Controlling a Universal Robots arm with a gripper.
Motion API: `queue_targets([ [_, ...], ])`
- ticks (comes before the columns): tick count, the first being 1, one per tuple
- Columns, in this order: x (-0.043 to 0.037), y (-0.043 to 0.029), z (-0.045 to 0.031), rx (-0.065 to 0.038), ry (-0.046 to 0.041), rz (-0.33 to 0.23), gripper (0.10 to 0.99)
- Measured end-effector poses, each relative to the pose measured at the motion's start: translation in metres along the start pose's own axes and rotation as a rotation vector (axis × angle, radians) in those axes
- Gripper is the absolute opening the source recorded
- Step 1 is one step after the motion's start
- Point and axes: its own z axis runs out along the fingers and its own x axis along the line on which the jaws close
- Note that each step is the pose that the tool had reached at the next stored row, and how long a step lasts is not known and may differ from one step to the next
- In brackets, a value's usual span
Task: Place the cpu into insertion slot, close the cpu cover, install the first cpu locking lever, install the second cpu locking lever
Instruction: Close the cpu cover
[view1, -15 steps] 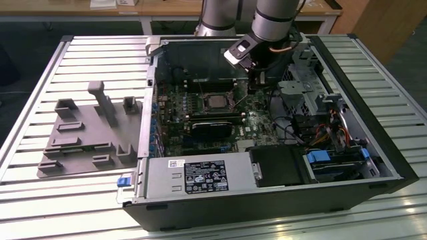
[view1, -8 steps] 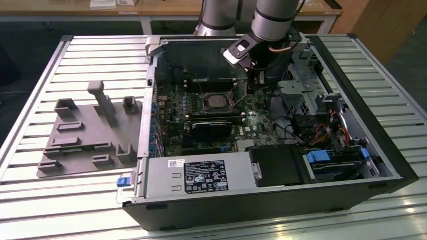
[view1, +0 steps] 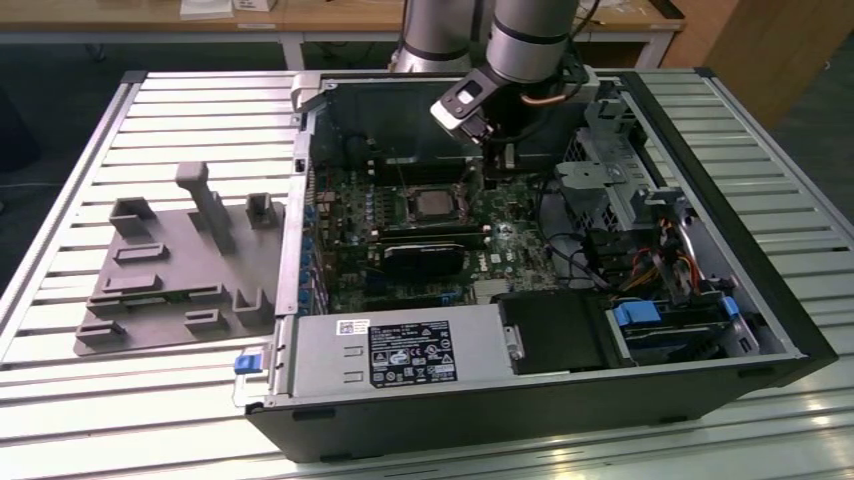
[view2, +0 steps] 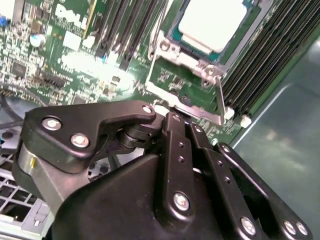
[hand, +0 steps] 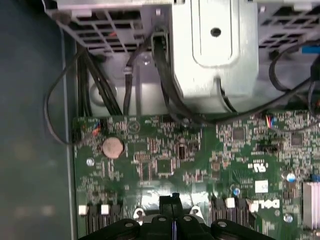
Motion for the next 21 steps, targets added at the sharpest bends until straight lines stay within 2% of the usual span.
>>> queue_targets([
  [9,-0.0010,-0.0214,0.0007,-0.010,0.0006,0.000,0.106],
  [17,-0.0015,-0.0318,0.0011,-0.016,0.0009,0.000,0.106],
  [21,-0.0020,-0.0408,0.0018,-0.025,0.0013,-0.001,0.106],
])
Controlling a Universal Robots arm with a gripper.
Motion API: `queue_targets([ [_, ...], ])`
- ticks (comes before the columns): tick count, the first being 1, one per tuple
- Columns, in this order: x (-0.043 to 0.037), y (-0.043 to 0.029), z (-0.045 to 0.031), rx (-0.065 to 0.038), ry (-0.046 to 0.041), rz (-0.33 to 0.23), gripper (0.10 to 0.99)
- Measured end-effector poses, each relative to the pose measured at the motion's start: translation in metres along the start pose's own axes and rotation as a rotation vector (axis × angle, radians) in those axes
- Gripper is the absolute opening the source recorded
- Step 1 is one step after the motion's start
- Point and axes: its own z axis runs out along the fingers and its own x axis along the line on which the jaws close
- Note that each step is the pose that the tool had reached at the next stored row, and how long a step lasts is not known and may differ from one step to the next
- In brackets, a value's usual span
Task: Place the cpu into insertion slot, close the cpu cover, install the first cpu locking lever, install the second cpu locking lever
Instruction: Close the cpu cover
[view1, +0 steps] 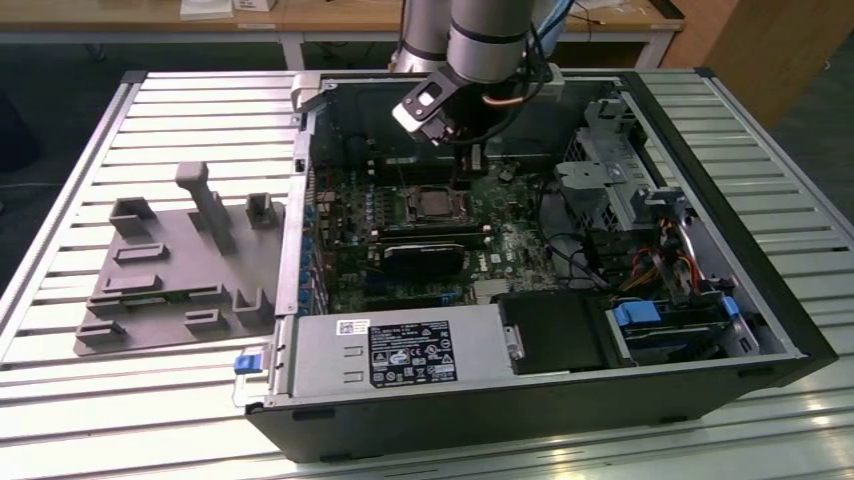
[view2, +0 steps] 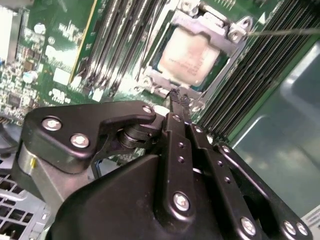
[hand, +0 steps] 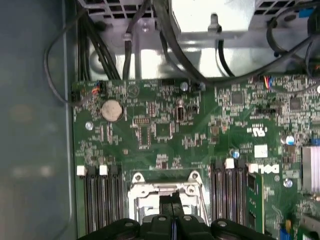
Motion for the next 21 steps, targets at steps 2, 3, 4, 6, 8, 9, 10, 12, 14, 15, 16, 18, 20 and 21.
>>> queue_targets([
  [2,-0.0004,-0.0067,0.0010,-0.004,0.0005,0.000,0.106],
  [3,-0.0005,-0.0099,0.0017,-0.006,0.0007,0.000,0.106],
  [4,-0.0007,-0.0127,0.0025,-0.007,0.0007,0.000,0.106],
  [6,-0.0011,-0.0175,0.0045,-0.009,0.0007,0.000,0.106],
  [8,-0.0013,-0.0218,0.0064,-0.013,0.0009,-0.001,0.106],
  [9,-0.0015,-0.0239,0.0074,-0.016,0.0011,-0.001,0.106],
  [10,-0.0016,-0.0262,0.0082,-0.021,0.0014,-0.001,0.106],
  [12,-0.0019,-0.0304,0.0097,-0.030,0.0018,-0.001,0.106],
  [14,-0.0022,-0.0344,0.0111,-0.037,0.0023,-0.002,0.106],
  [15,-0.0023,-0.0365,0.0116,-0.039,0.0025,-0.002,0.106],
  [16,-0.0023,-0.0378,0.0119,-0.040,0.0027,-0.002,0.106],
  [18,-0.0023,-0.0382,0.0119,-0.040,0.0024,-0.002,0.106],
  [20,-0.0024,-0.0383,0.0119,-0.040,0.0023,-0.002,0.106],
  [21,-0.0024,-0.0383,0.0119,-0.040,0.0023,-0.003,0.106],
])
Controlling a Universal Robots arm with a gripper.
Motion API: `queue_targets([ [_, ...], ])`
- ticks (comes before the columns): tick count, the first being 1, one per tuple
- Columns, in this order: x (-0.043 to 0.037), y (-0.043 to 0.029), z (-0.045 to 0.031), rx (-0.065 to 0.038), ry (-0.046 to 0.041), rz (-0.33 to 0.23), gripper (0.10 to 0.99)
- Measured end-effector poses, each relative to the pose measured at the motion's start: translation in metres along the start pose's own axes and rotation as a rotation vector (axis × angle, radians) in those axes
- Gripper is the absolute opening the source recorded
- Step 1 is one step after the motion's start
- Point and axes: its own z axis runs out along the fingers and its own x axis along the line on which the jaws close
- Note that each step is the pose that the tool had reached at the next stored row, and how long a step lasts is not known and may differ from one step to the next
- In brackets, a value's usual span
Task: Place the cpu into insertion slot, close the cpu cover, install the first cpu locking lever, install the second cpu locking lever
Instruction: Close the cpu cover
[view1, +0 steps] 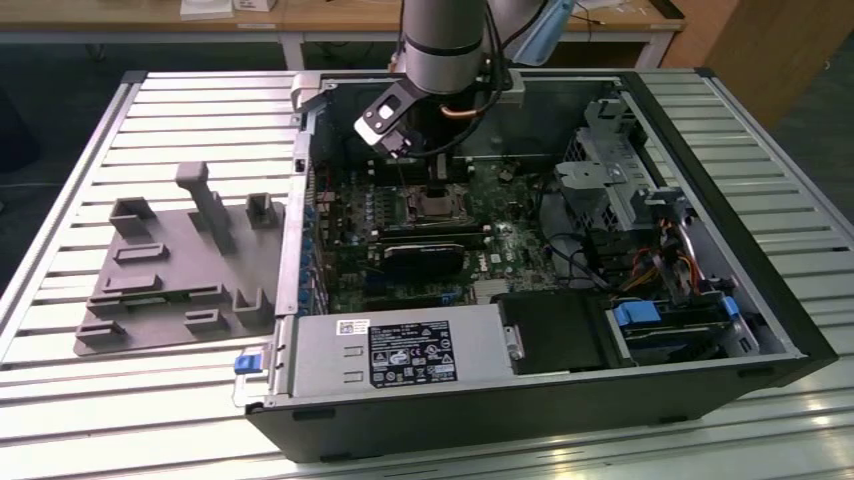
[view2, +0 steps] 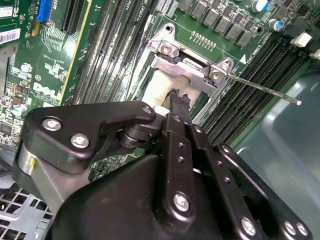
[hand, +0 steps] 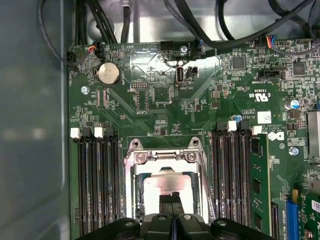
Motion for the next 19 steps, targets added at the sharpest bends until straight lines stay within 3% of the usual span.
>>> queue_targets([
  [19,0.0000,-0.0001,0.0009,0.003,0.0007,-0.332,0.106],
])
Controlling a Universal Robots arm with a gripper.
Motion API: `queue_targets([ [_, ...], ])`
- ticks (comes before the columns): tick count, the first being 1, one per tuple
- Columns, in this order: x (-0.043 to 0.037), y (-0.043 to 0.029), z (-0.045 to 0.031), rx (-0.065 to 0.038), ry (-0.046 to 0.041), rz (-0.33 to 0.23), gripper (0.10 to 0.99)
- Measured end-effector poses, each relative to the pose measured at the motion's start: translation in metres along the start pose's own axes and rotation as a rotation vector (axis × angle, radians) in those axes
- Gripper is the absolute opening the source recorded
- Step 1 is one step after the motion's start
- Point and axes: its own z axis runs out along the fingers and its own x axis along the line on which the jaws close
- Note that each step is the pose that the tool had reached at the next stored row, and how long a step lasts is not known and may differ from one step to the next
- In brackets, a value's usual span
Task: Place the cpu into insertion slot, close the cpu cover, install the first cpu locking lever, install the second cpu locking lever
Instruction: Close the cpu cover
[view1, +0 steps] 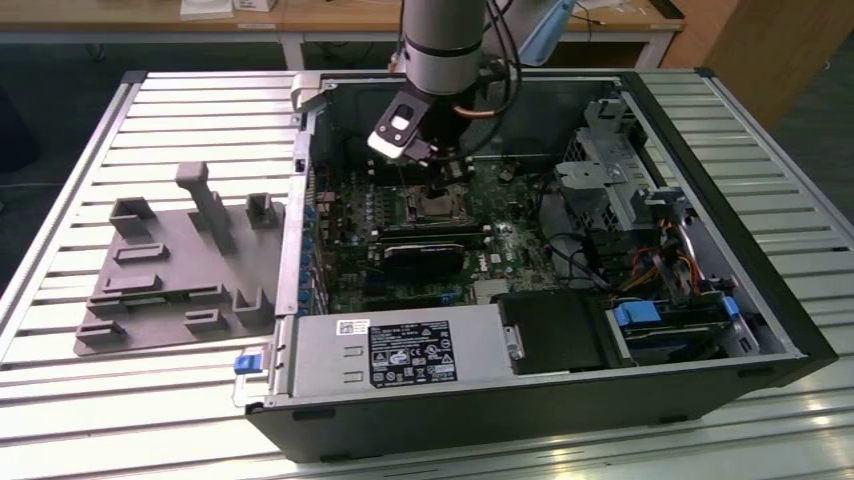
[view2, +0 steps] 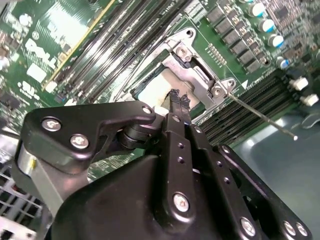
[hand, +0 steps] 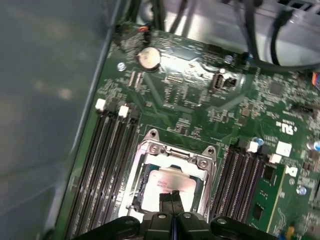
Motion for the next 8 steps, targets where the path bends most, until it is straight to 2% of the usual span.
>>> queue_targets([
  [8,0.0000,0.0000,0.0004,0.001,0.0013,-0.145,0.106],
])
